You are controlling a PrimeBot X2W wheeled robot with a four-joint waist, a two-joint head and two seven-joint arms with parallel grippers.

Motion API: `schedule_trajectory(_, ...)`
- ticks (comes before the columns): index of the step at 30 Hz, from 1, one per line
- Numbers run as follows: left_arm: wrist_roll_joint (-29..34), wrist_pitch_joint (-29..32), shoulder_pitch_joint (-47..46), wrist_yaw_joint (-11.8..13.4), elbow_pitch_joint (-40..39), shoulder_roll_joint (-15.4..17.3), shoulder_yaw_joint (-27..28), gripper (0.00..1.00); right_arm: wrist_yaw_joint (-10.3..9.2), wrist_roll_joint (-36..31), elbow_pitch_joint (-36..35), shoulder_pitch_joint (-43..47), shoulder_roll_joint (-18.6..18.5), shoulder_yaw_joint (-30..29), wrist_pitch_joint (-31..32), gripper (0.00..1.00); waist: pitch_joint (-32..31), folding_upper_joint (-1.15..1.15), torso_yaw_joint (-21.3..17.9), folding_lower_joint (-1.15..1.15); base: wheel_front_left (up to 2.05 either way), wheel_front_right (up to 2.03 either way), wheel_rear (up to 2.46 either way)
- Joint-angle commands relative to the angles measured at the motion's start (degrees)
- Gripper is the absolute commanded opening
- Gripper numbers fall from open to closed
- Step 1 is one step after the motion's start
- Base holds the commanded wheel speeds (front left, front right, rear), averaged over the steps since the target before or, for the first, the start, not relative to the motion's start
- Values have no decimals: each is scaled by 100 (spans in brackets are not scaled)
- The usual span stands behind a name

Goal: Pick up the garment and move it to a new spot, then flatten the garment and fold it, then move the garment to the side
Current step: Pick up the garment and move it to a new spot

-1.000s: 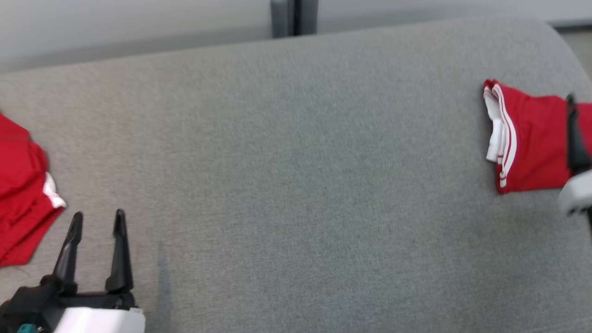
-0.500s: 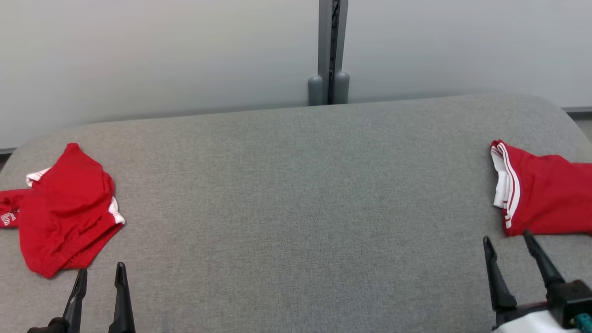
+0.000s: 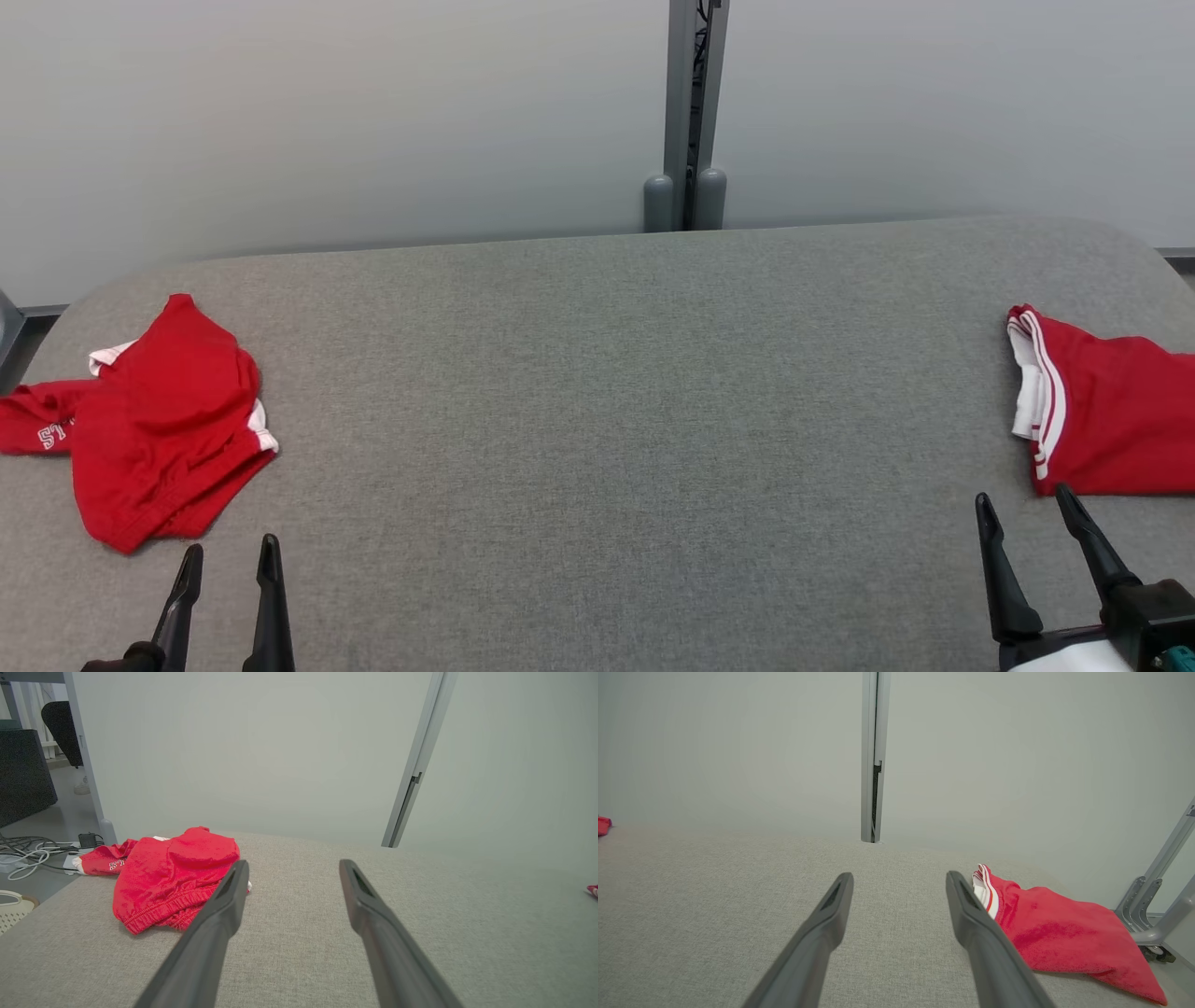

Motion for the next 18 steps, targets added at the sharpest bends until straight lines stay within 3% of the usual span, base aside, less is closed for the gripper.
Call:
schedule_trajectory(1,25,2,-74,0,-24,22,3,100,-1,-25,-44,29,-17,-2,-25,100,2,0,83,0,0,0,0)
schedule_trajectory(14,45,2,92,-7,-126,20,18,100,-1,223,-11,-39,-17,590,-25,100,-115,0,1588,0,0,0,0)
schedule_trajectory(18,37,1,176,-12,-152,19,67,100,-1,308,-4,-55,-20,722,-26,100,-135,0,1831,0,0,0,0)
